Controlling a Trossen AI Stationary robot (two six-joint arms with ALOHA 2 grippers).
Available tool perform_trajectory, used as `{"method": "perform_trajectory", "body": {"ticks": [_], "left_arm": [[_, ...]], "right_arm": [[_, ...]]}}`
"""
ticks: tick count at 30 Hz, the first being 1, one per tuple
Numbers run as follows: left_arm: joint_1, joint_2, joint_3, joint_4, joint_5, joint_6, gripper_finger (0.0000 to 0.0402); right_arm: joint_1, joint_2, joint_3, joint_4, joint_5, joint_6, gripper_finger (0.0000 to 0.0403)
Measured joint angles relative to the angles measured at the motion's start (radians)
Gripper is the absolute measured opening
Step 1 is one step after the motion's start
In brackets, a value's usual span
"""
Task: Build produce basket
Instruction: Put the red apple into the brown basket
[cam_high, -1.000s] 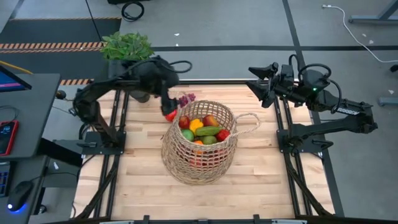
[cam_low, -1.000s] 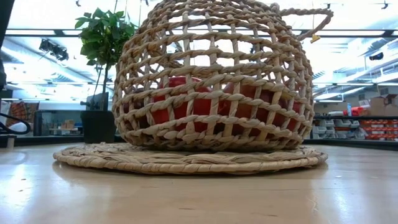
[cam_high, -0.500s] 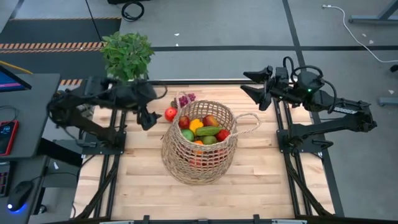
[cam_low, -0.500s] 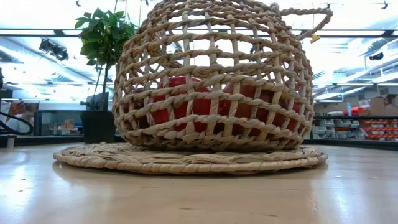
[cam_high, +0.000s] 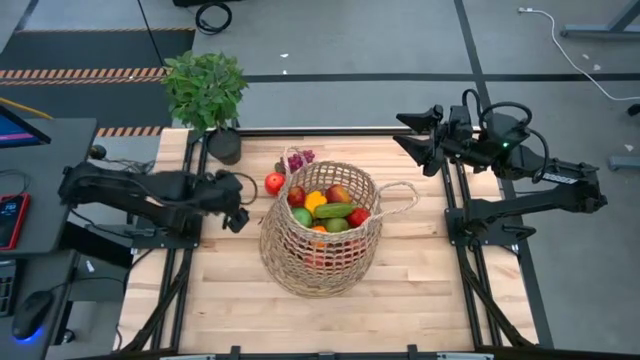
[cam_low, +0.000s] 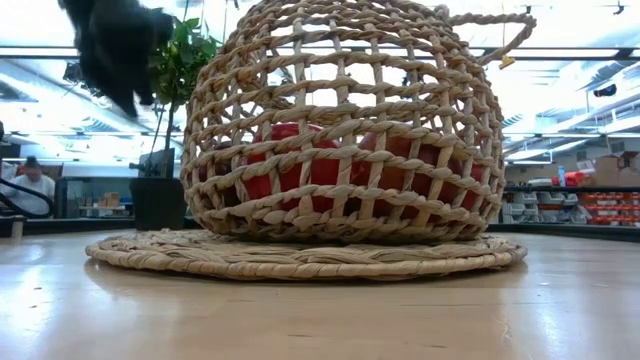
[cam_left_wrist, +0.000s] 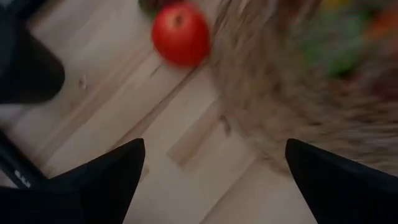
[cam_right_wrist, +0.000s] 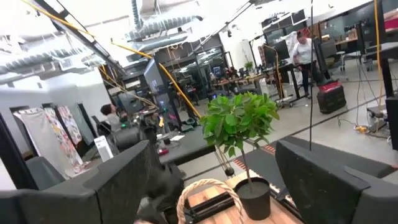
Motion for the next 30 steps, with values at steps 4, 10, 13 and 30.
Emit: {"method": "perform_trajectory", "body": {"ticks": [4,10,13,30], "left_arm": [[0.019,0.017,-0.183,0.119,-0.021,0.034,0.0396],[0.088,0.052,-0.355,0.351,-0.021,-0.035,0.0396],[0.131,0.044,-0.395,0.453,-0.041,-0.049,0.0396],[0.316,0.023,-0.726,1.379,-0.11,0.268,0.0386]], "right_arm": [[0.0,0.0,0.0,0.0,0.0,0.012,0.0349],[0.0,0.0,0.0,0.002,0.0,0.012,0.0349],[0.0,0.0,0.0,0.002,0.0,0.017,0.0349],[0.0,0.0,0.0,-0.001,-0.002,0.072,0.0349]]}}
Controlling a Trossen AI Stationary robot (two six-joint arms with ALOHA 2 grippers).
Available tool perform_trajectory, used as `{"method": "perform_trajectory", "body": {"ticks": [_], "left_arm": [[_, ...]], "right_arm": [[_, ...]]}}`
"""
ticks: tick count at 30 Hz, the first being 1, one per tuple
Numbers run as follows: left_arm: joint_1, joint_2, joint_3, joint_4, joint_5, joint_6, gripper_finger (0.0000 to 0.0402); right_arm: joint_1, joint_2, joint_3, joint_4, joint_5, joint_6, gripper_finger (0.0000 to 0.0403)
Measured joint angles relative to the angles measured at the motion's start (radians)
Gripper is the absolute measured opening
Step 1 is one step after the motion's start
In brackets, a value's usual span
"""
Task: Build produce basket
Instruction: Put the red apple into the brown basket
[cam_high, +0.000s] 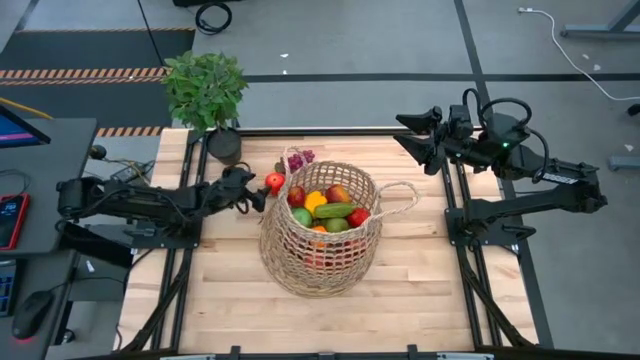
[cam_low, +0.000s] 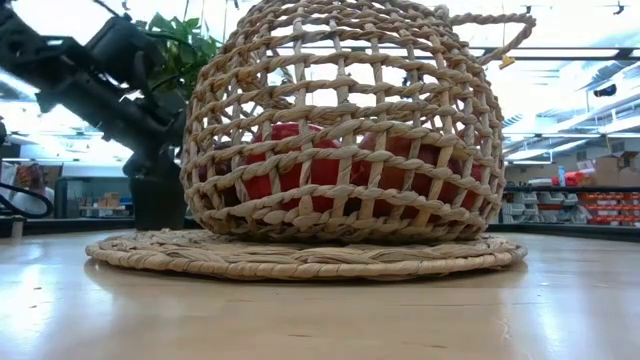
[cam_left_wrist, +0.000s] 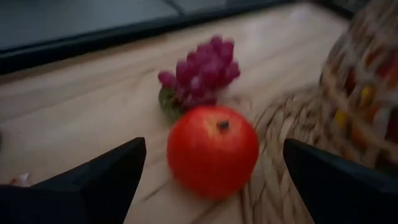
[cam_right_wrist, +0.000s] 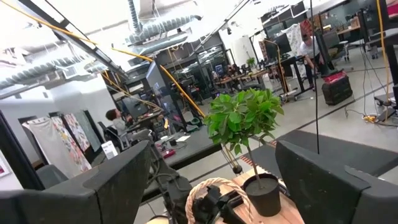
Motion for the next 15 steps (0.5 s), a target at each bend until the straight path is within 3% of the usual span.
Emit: {"method": "perform_trajectory", "body": {"ticks": [6,15], "left_arm": [[0.047,0.001,-0.091,0.295,-0.002,0.056,0.0386],[0.095,0.08,-0.085,0.352,0.042,0.125,0.0386]], "right_arm": [[0.0,0.0,0.0,-0.001,0.0,-0.002,0.0349],[-0.01,0.0,0.0,-0.006,0.0,-0.002,0.0349]]}}
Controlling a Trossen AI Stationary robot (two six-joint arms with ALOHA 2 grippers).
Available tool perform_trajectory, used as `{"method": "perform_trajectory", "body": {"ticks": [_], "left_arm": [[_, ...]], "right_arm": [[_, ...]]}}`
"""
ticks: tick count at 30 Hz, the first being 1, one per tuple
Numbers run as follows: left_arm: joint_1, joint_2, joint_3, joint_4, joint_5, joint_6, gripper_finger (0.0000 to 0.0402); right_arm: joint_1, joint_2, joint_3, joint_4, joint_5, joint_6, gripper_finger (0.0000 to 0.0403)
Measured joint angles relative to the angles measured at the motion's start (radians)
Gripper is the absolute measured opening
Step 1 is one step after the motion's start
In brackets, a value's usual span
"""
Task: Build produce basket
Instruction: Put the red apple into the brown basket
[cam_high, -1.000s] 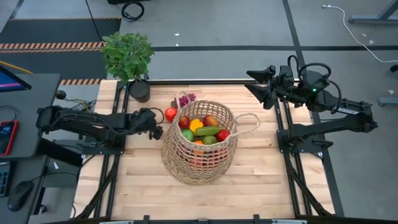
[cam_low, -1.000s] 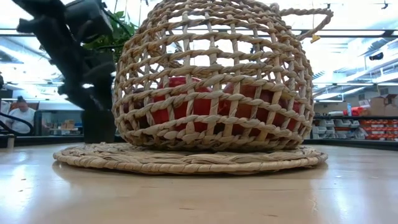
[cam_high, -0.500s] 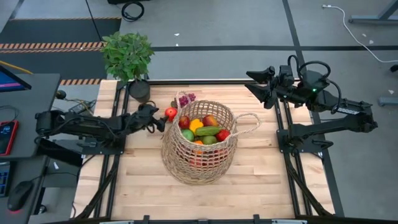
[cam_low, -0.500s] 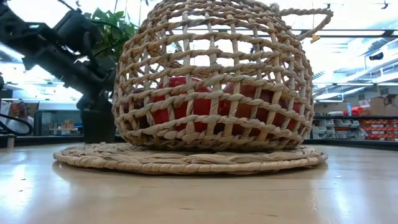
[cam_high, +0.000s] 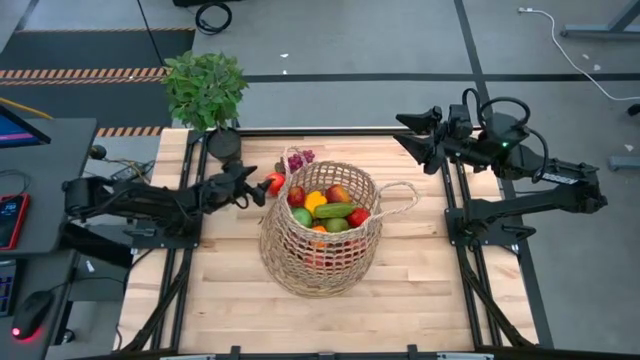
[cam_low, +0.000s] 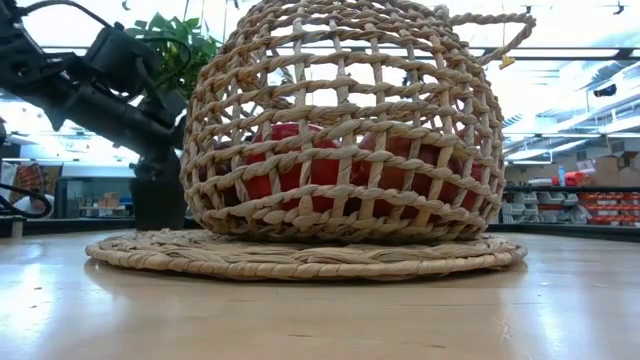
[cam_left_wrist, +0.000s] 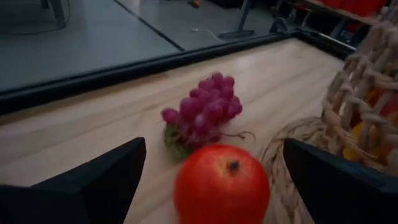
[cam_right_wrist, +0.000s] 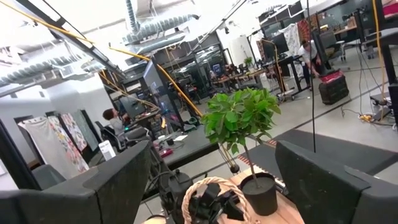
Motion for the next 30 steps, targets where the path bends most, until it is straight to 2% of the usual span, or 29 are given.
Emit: {"method": "perform_trajectory", "body": {"ticks": [8,11,15,19,23,30], "left_arm": [[0.005,0.213,0.003,0.275,0.006,-0.01,0.0386],[0.009,0.287,0.029,0.269,0.007,-0.01,0.0386],[0.009,0.391,0.096,0.273,0.069,0.043,0.0386],[0.017,0.467,0.134,0.239,0.064,0.04,0.0386],[0.042,0.501,0.137,0.186,0.058,-0.077,0.0386],[0.037,0.503,0.137,0.179,0.086,-0.053,0.0386]], "right_arm": [[0.0,0.0,0.0,-0.004,0.0,0.002,0.0349],[0.0,0.0,0.0,-0.004,0.0,0.002,0.0349],[0.0,0.001,0.0,-0.003,0.001,0.002,0.0349],[0.0,0.001,0.0,-0.003,0.002,0.002,0.0349],[0.0,0.001,0.0,-0.003,0.002,0.003,0.0349],[0.0,0.001,0.0,-0.003,0.002,0.0,0.0349]]}}
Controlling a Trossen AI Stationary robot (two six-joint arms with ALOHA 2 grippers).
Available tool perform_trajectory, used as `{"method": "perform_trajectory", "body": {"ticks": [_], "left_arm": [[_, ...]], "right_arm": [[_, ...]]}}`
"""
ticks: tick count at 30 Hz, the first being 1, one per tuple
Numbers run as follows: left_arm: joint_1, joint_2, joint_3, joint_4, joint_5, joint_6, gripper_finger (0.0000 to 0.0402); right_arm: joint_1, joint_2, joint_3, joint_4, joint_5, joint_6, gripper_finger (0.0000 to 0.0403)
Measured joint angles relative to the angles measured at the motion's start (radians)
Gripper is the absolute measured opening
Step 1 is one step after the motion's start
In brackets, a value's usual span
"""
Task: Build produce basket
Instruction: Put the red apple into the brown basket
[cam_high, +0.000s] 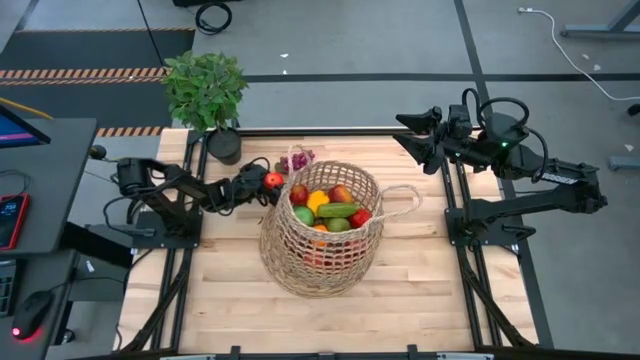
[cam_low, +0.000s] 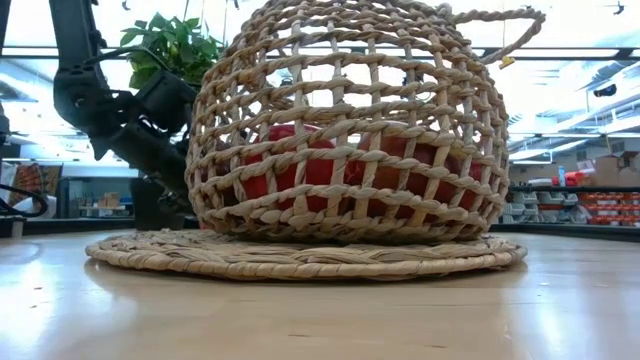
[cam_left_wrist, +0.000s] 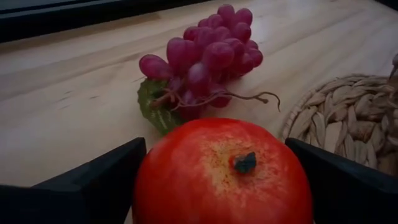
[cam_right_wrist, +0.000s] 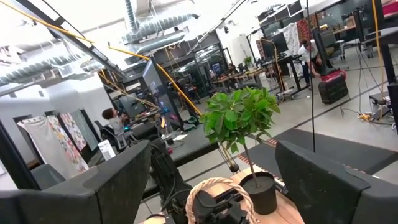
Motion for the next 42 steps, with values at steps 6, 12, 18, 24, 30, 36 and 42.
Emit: {"method": "perform_trajectory", "body": {"ticks": [6,12,18,24,30,36,42], "left_arm": [[0.0,-0.002,0.0,-0.001,0.022,-0.003,0.0363],[0.0,-0.047,-0.003,-0.039,0.058,-0.053,0.0347],[0.0,-0.187,-0.004,-0.089,0.057,-0.075,0.0349],[0.0,-0.394,-0.003,-0.09,0.051,-0.069,0.0349],[0.0,-0.618,-0.003,-0.063,0.048,-0.077,0.035],[0.0,-0.768,-0.001,0.111,0.053,-0.174,0.035],[-0.001,-0.799,0.124,0.158,0.181,-0.329,0.035]], "right_arm": [[0.0,0.0,0.0,0.0,0.0,-0.001,0.0349],[0.0,0.0,0.0,0.0,0.0,-0.001,0.0349],[0.0,0.0,0.0,0.001,0.0,-0.001,0.0349],[0.0,0.0,0.0,0.002,-0.001,0.034,0.0349],[0.017,0.0,0.0,0.002,-0.001,0.051,0.0349],[0.029,0.0,0.0,0.002,-0.001,0.046,0.0349],[0.027,0.0,0.0,0.004,0.013,0.013,0.0349]]}}
